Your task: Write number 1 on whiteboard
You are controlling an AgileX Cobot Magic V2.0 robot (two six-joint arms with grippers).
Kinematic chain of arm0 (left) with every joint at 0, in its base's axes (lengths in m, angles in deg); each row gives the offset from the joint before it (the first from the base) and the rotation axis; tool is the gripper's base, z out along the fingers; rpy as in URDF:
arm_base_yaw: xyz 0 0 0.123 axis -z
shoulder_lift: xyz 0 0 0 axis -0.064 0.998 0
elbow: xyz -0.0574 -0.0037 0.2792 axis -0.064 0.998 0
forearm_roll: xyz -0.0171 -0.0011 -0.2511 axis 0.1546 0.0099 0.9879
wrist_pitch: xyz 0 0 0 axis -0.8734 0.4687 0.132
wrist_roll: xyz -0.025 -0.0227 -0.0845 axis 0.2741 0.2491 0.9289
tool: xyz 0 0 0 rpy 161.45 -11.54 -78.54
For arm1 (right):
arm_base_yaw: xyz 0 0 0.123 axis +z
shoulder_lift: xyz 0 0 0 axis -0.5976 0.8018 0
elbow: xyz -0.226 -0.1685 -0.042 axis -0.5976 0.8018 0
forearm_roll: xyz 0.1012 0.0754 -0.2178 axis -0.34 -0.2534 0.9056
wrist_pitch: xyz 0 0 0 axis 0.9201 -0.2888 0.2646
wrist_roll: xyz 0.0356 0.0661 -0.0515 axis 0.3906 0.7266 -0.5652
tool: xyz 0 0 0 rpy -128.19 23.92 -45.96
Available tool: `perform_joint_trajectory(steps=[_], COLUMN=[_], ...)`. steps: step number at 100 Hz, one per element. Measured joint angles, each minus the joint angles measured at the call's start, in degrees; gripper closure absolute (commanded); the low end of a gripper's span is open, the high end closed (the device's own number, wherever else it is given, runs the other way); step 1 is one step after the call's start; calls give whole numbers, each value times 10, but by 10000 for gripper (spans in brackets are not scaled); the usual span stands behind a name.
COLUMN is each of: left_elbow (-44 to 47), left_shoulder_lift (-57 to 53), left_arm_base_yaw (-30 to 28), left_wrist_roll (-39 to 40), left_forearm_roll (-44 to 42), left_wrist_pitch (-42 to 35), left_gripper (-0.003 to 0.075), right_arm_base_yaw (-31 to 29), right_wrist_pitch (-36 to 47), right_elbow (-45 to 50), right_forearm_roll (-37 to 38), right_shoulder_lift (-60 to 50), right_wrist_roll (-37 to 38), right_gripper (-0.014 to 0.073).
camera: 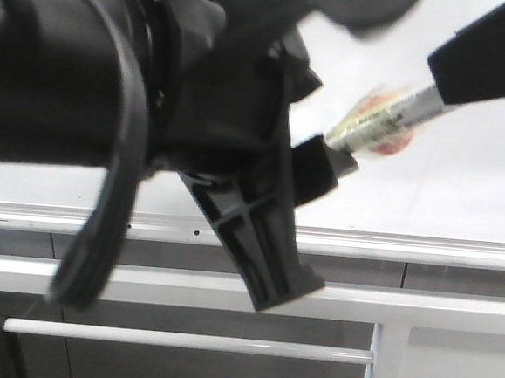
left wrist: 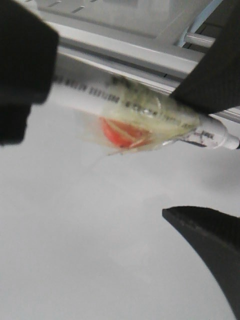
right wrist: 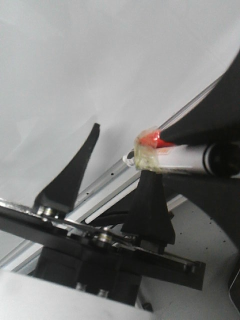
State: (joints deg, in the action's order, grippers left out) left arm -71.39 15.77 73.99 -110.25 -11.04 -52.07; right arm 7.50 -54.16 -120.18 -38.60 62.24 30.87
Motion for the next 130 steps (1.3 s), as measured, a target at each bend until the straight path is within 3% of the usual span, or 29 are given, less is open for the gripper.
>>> perform_joint_trajectory(steps=[16,21,37,55,77,99,130], left_elbow=[17,27,57,83,96,125,134], left_shoulder_lift=[-57,-78,-153,-218,-272,-300,-301], left_arm_base_yaw=[27,37,75,120,174,220,225], left_wrist_roll=[-3,-10,-33,-43,-43,-34,2], left_forearm_roll=[95,130,236,292,385,403,406], left_wrist_pitch=[-10,-18,-39,-56,-170,-237,-289], left_gripper=[379,440,744,741,741,741,741], right_arm_base_yaw=[1,1,1,1,1,1,1], right_wrist_pitch=[-1,-9,-30,-49,-85,-33,65], right_elbow=[-14,-15,-15,-15,8,84,125], right_forearm_roll=[4,9,18,53,172,187,197], right_shoulder_lift=[-9,-17,-59,-120,-194,-271,-252], right_wrist_roll=[0,0,0,21,165,199,202], right_gripper=[657,657,657,655,655,655,657])
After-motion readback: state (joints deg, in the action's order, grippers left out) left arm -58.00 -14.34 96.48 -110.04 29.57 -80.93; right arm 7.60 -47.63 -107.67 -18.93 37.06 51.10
